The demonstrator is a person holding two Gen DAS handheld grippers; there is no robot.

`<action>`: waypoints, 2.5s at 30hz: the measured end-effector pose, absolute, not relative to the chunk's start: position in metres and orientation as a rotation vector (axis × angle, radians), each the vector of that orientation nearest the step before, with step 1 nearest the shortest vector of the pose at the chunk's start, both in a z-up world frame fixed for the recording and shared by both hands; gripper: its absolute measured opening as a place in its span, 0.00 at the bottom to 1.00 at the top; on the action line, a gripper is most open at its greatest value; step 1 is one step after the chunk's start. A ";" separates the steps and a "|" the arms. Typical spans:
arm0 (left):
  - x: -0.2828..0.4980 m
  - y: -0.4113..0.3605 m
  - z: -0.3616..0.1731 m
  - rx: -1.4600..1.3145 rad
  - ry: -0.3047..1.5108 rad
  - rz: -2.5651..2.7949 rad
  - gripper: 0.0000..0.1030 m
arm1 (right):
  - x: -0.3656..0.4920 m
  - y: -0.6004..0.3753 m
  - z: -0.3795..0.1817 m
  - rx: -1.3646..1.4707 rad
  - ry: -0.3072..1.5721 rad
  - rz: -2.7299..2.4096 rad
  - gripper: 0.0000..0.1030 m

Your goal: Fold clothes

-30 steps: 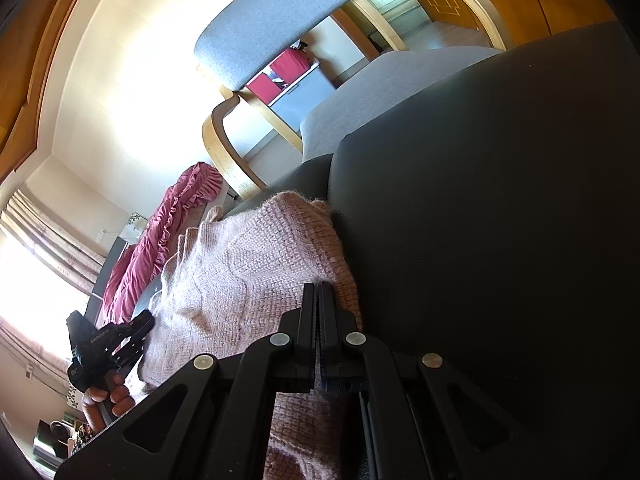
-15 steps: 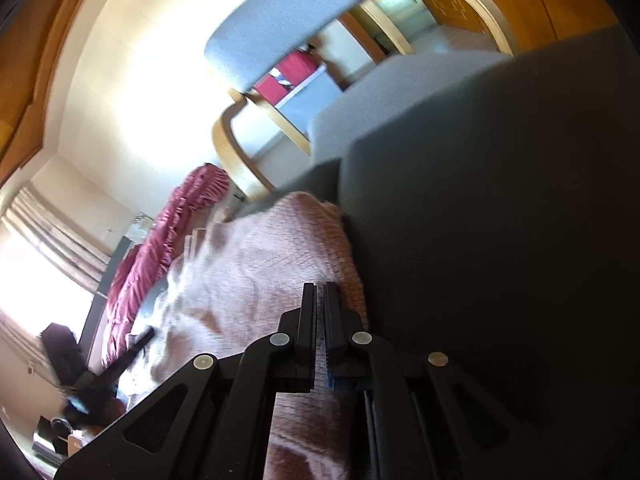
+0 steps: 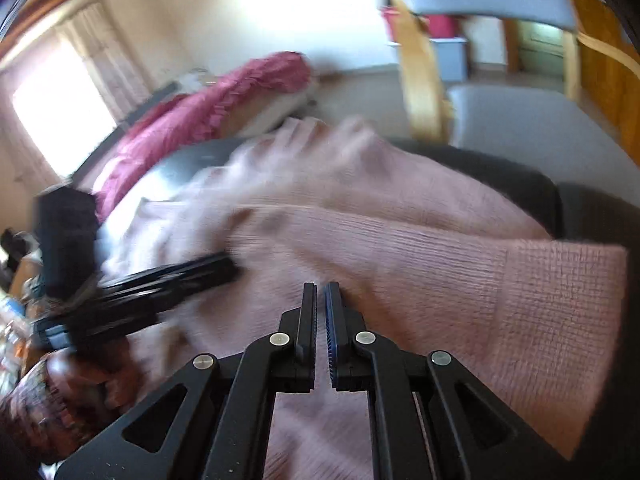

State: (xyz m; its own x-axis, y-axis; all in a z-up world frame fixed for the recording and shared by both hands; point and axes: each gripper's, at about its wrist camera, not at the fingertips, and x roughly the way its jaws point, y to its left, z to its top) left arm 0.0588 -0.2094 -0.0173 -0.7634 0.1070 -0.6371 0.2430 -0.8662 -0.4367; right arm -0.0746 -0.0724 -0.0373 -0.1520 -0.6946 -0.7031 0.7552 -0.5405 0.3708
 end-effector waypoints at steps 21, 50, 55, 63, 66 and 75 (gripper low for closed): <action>0.060 -0.222 -0.031 1.041 0.825 -2.771 0.15 | -0.148 0.033 -0.046 1.172 -0.425 -2.076 0.00; 0.062 -0.235 -0.039 1.031 0.889 -2.780 0.14 | -0.106 0.015 -0.031 1.153 -0.359 -1.834 0.04; 0.063 -0.237 -0.039 1.031 0.889 -2.780 0.14 | -0.126 0.026 -0.029 1.111 -0.387 -1.979 0.04; 0.069 -0.244 -0.037 1.049 0.913 -2.776 0.14 | -0.142 0.035 -0.051 1.179 -0.459 -2.038 0.00; 0.084 -0.255 -0.033 1.043 0.893 -2.758 0.14 | -0.146 0.052 -0.056 1.180 -0.478 -2.030 0.00; 0.161 -0.318 -0.046 0.870 1.182 -2.590 0.11 | -0.146 0.057 -0.055 1.186 -0.508 -2.005 0.00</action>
State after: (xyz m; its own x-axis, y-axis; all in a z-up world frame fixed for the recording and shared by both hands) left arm 0.1610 -0.3183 -0.0459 -0.8169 0.0882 -0.5700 0.3728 -0.6732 -0.6385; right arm -0.1459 0.0570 -0.0552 -0.2991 -0.7607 -0.5761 0.3949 -0.6483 0.6510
